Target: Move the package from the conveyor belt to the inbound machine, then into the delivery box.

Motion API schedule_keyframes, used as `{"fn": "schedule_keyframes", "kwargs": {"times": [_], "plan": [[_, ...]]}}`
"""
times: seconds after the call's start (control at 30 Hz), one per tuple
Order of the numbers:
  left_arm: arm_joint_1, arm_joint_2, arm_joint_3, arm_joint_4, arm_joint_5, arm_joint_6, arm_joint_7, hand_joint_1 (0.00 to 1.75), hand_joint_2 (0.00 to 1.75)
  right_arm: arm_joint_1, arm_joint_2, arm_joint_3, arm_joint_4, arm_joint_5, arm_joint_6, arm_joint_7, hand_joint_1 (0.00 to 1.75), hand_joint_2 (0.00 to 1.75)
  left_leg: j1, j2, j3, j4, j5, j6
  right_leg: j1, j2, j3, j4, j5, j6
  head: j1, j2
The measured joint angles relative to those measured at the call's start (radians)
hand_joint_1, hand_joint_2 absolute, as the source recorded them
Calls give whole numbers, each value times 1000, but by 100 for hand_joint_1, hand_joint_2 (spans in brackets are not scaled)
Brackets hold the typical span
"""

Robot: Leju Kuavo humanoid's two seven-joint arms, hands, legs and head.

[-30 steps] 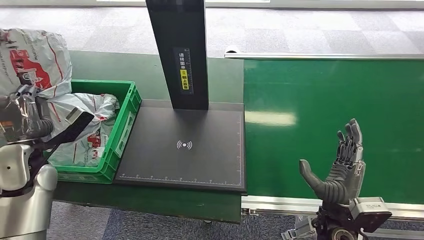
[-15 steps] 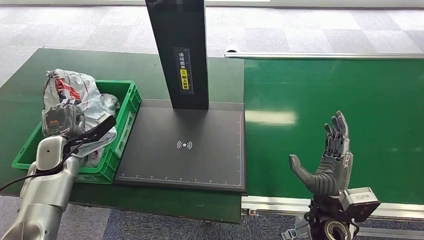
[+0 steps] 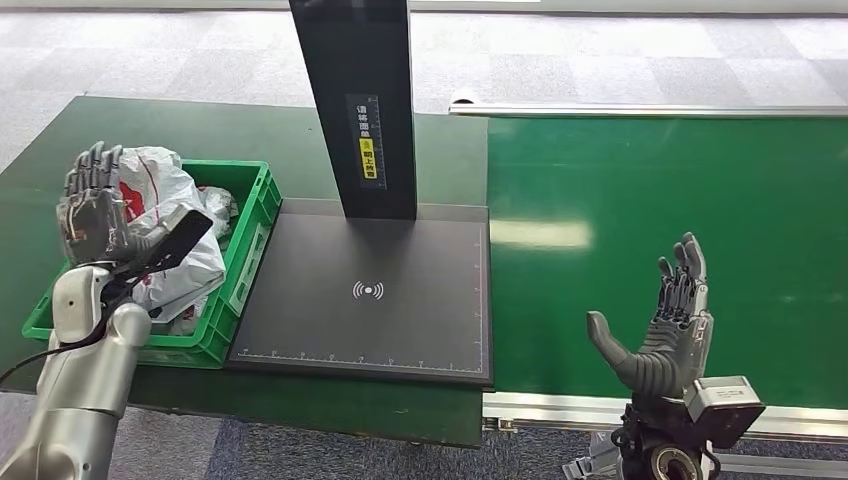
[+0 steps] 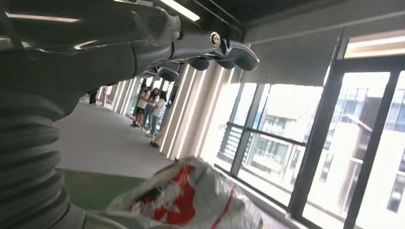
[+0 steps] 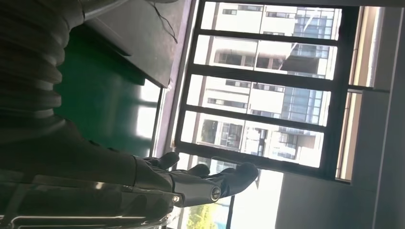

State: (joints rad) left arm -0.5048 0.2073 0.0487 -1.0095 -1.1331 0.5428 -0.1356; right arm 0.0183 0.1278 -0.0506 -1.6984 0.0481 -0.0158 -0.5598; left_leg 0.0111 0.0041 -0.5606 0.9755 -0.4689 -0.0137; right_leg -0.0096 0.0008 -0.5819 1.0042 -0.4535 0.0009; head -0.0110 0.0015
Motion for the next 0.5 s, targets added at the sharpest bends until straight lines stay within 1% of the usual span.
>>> {"fn": "schedule_keyframes", "kwargs": {"times": [0.07,0.13,0.17,0.27,0.37,0.5], "plan": [[44,3,10,-87,6,43,1,0,175,9,0,0,0,0,-10,0,0,175,0,0,0,0,0,0,0,0,0,0,0,0,0,0],[93,3,19,-182,72,62,-34,0,175,18,0,-1,-1,0,-16,0,0,175,0,0,0,0,0,0,0,0,-1,0,0,0,0,0],[119,1,21,-231,132,55,-66,0,175,21,0,-2,-2,0,-18,0,0,175,0,0,0,0,-1,0,0,0,-1,0,0,0,0,0],[190,-13,15,-364,308,-12,-160,0,175,25,-2,-4,-3,3,-18,6,0,175,0,1,0,0,-1,0,0,0,0,0,-1,1,0,0],[257,-41,-18,-453,337,-42,-195,0,175,17,-6,-5,5,25,-13,26,0,175,-1,1,0,0,-1,0,-1,0,0,0,-1,1,0,0],[327,-80,-90,-494,422,-82,-230,0,175,-6,-12,-5,36,49,-12,46,0,175,-1,0,0,0,-1,0,-1,0,0,0,-1,1,0,0]]}}
